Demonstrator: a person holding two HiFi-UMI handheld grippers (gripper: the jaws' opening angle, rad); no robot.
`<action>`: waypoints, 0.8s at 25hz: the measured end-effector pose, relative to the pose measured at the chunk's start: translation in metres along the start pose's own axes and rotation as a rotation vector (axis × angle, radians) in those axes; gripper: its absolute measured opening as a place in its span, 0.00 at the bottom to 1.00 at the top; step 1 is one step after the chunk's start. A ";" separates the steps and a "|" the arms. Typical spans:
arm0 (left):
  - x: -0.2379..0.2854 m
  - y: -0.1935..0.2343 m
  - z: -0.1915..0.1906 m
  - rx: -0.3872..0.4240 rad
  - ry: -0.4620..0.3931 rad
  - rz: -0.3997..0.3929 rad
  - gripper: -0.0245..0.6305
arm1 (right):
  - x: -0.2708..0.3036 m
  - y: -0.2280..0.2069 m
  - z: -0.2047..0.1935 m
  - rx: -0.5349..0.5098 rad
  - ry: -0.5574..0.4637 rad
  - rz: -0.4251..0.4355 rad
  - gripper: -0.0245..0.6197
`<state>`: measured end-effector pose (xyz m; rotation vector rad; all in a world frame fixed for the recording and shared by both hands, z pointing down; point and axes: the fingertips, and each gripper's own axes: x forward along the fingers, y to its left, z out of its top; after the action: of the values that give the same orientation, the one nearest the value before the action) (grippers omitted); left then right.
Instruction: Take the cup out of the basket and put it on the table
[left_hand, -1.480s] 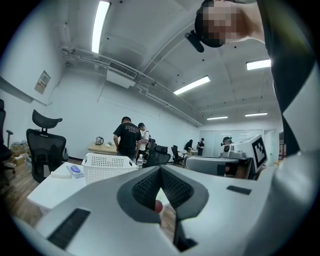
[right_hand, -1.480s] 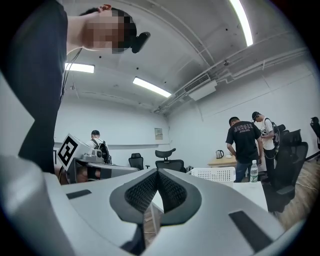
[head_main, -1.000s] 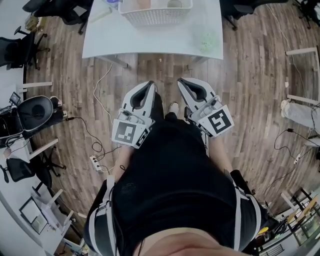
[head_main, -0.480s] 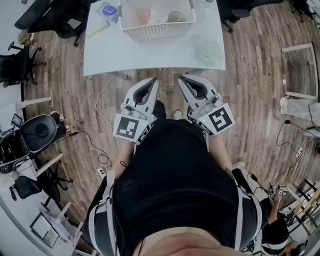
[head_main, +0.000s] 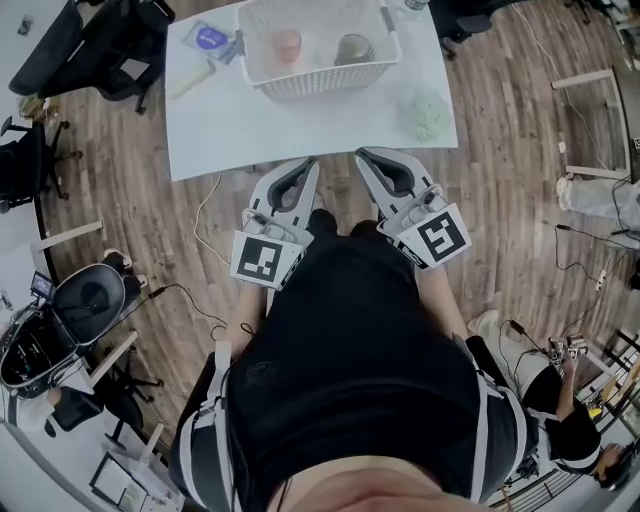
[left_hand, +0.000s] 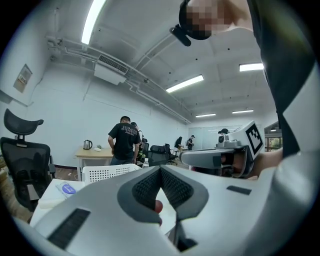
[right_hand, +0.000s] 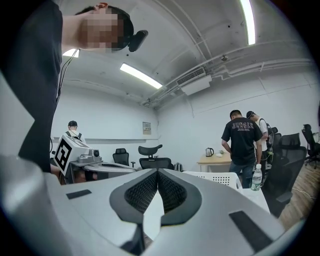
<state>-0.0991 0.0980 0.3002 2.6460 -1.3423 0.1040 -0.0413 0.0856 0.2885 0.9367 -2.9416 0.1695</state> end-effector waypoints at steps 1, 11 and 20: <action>0.001 0.008 0.000 0.000 0.006 -0.002 0.07 | 0.005 -0.001 0.000 0.007 0.001 -0.010 0.07; 0.010 0.056 -0.004 -0.051 0.013 -0.008 0.07 | 0.031 -0.011 -0.005 0.037 0.035 -0.071 0.07; 0.017 0.066 -0.006 -0.069 0.013 0.045 0.07 | 0.045 -0.026 -0.002 0.020 0.025 -0.027 0.07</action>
<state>-0.1417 0.0474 0.3162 2.5550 -1.3762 0.0785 -0.0630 0.0393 0.2962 0.9686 -2.9086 0.2081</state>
